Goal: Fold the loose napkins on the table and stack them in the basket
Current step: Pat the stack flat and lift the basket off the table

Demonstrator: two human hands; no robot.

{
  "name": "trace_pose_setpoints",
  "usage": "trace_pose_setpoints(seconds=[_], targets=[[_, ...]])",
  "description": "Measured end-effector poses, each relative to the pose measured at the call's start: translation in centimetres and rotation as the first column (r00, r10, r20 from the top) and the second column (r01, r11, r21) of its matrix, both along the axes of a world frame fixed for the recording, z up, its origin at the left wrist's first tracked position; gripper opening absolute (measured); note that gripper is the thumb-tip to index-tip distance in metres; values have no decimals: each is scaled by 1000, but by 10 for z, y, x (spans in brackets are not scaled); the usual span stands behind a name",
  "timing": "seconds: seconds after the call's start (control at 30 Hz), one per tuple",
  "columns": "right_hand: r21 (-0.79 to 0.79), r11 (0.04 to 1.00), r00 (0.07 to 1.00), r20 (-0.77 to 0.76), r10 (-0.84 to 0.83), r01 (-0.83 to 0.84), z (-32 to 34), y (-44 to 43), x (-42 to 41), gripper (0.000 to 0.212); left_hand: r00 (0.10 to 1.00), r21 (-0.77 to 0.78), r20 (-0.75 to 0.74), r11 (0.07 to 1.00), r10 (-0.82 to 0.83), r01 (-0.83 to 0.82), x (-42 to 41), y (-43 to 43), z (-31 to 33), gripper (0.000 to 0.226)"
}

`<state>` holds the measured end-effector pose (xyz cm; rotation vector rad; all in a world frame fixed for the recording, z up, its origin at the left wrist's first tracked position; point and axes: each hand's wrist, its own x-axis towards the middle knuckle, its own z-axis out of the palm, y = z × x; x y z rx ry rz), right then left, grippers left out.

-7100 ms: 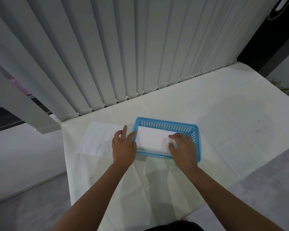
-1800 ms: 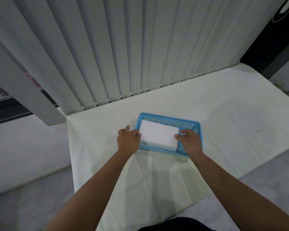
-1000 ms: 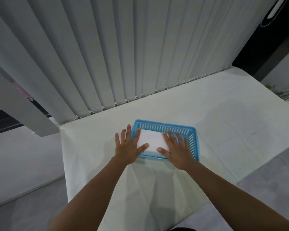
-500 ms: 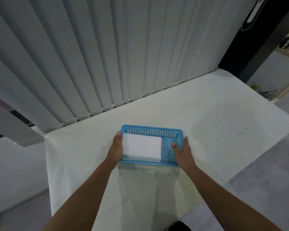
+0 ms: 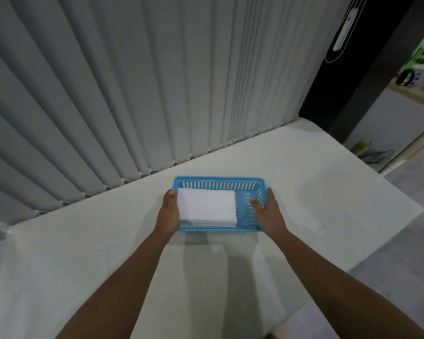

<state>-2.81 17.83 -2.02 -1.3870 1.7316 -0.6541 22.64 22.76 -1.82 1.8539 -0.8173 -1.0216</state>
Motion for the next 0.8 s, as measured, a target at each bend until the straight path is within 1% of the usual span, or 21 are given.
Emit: trace_pose_setpoints(seconds=[0.13,0.2,0.27,0.33,0.4,0.5,0.53,0.6,0.67,0.7,0.8], targets=[[-14,999,998,-26,52,-52,9,-75,-66,84,999,-14,-29,999,38,-39,-68,-57,3,51],[-9,997,997,-21,74,-74,2,-118,-100,85,997,-23,-45,998,59,-60,-100,-85,3,49],[-6,996,996,-16,92,-92,10,-153,-125,87,993,-25,-84,996,87,-89,-128,-112,2,49],[-13,992,992,-14,123,-123,18,-186,-145,78,986,-34,-128,993,111,-117,-154,-137,2,50],[-20,989,989,-18,148,-149,31,-212,-159,66,983,-50,-138,991,119,-127,-175,-160,2,50],[-15,982,982,-24,189,-190,37,-254,-178,55,982,-50,-153,991,114,-123,-198,-193,5,52],[-20,981,980,-30,194,-195,36,-268,-183,54,980,-44,-167,992,109,-118,-204,-204,4,55],[-13,978,977,-47,208,-209,33,-295,-189,52,973,-15,-206,994,107,-113,-212,-223,-1,71],[-11,975,973,-59,221,-222,27,-321,-193,56,967,-16,-239,995,94,-100,-217,-239,-11,79],[4,973,971,-71,230,-230,23,-332,-195,59,965,-21,-249,996,80,-89,-219,-246,-14,79],[41,967,964,-80,255,-252,10,-361,-202,60,963,-46,-265,997,47,-62,-227,-263,-20,66]])
